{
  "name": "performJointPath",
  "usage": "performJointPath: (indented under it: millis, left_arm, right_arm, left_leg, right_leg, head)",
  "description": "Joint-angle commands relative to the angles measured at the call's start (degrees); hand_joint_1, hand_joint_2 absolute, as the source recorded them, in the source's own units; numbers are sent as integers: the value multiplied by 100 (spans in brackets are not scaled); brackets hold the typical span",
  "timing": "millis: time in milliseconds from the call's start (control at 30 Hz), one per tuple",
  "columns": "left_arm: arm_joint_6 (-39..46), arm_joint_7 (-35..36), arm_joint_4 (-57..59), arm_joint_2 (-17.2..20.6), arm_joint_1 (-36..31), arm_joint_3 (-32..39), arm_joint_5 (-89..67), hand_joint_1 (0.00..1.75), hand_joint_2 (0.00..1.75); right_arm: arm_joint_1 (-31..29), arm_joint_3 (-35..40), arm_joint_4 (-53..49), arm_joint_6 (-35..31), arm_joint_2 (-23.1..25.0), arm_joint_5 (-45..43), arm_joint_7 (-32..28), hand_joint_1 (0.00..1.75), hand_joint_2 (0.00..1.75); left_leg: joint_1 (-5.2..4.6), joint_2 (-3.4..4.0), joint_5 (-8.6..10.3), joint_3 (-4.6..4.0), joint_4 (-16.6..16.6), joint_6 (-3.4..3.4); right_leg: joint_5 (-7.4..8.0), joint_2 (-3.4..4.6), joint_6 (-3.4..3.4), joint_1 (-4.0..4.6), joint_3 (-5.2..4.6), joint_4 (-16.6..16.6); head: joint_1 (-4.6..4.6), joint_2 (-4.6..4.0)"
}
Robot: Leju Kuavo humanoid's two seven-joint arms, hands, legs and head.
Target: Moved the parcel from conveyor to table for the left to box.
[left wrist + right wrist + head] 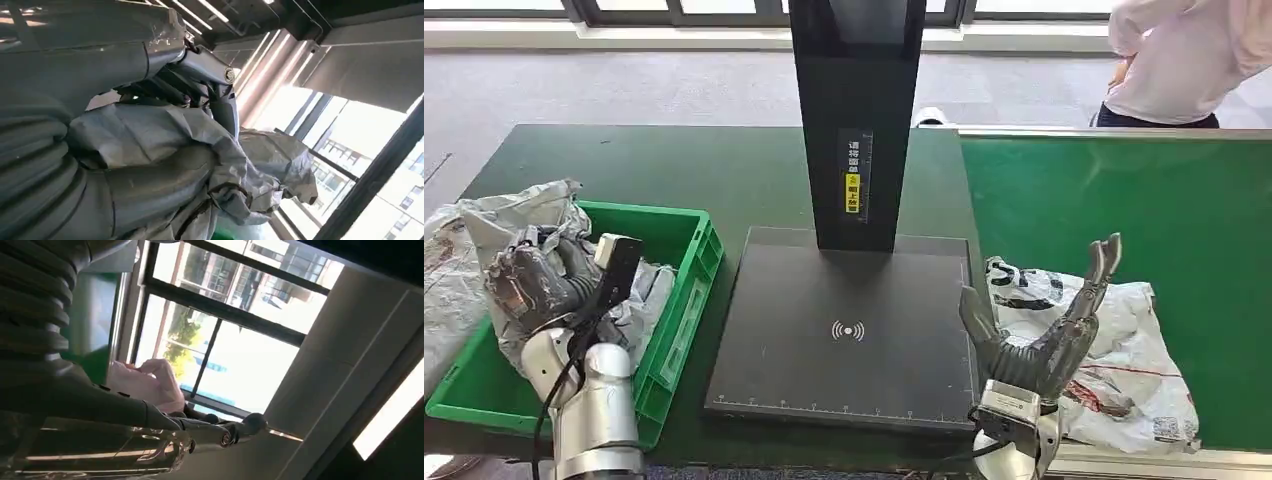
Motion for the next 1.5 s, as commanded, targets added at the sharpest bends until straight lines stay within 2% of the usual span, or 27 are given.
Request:
performJointPath:
  millis: [33,167,600,633,800,1233,1300,1367,1400,1433,1500]
  left_arm:
    - [-28,-218,-440,-75,-176,737,268,0,175]
    - [-28,-463,-479,-75,-227,912,481,0,175]
    - [-28,-596,-378,-75,-312,933,590,0,175]
    - [-28,-658,-369,-75,-335,948,639,0,0]
    - [-28,-1440,-510,-75,-404,1157,1474,0,0]
    - [-28,-1440,-510,-75,-404,1157,1474,0,0]
    - [-28,-1944,-458,-75,-447,1254,2021,0,0]
    - [-28,-2099,-346,-75,-376,953,2598,0,0]
    - [-28,-2099,-445,-75,-182,446,2949,0,0]
    - [-28,-2099,-340,-75,27,-259,3466,0,175]
    - [-66,-2099,-103,-75,363,-1594,4461,0,175]
  right_arm:
    - [-54,-80,476,2,232,-70,-11,0,175]
    - [-81,-80,516,2,242,-61,-11,0,175]
    - [-40,-160,460,2,279,-13,-11,0,175]
    - [-24,-181,446,2,284,3,-11,0,175]
    - [27,-236,420,2,285,25,-11,0,175]
    - [27,-236,420,2,285,25,-11,0,175]
    - [37,-278,417,2,303,48,-11,0,175]
    - [52,-379,402,2,330,99,-11,0,175]
    - [48,-480,404,2,317,159,-11,0,175]
    - [60,-642,393,2,346,251,-11,0,175]
    - [48,-900,487,2,316,393,-11,0,175]
  left_leg:
    - [4,13,-3,15,-9,2]
    - [2,11,-2,14,-11,1]
    - [4,-1,0,14,-11,3]
    - [3,-6,1,5,-5,1]
    - [4,-4,0,11,-8,1]
    - [3,-6,1,14,-12,2]
    - [3,-6,2,16,-14,2]
    - [4,-8,2,18,-16,2]
    - [4,-9,4,25,-24,3]
    - [2,-18,2,10,-10,3]
    - [2,-44,8,15,-19,5]
  right_leg:
    - [2,11,-2,5,13,-11]
    - [1,8,-2,2,11,-9]
    - [0,-7,-2,4,16,-11]
    - [-1,-11,-2,2,8,-5]
    - [-1,-9,-2,4,13,-8]
    - [-1,-11,-2,3,17,-11]
    - [0,-11,-2,3,19,-15]
    - [-1,-13,-3,4,21,-16]
    - [1,-16,-3,4,29,-24]
    - [-4,-24,-1,2,16,-9]
    - [-6,-50,0,2,31,-21]
  head:
    - [0,0]
    - [0,0]
    - [0,0]
    - [2,0]
    - [0,0]
    - [2,0]
    - [2,0]
    - [2,0]
    - [2,0]
    - [0,0]
    - [0,0]
